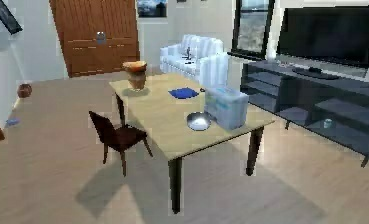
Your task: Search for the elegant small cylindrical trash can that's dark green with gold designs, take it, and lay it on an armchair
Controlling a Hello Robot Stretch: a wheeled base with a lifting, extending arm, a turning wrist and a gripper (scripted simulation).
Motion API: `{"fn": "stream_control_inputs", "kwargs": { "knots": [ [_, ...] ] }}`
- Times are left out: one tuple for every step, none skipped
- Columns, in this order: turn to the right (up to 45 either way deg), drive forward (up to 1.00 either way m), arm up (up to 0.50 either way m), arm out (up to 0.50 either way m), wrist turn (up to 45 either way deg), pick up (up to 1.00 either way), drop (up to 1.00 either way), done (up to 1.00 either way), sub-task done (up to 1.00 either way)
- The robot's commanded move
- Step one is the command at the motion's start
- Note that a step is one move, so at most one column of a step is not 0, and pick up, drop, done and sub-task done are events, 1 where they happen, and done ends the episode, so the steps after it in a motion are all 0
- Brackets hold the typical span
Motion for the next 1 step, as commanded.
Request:
{"fn": "stream_control_inputs", "kwargs": {
  "knots": [
    [-45.0,0.00,0.00,0.00,0.0,0.00,0.00,0.00,0.00]
  ]
}}
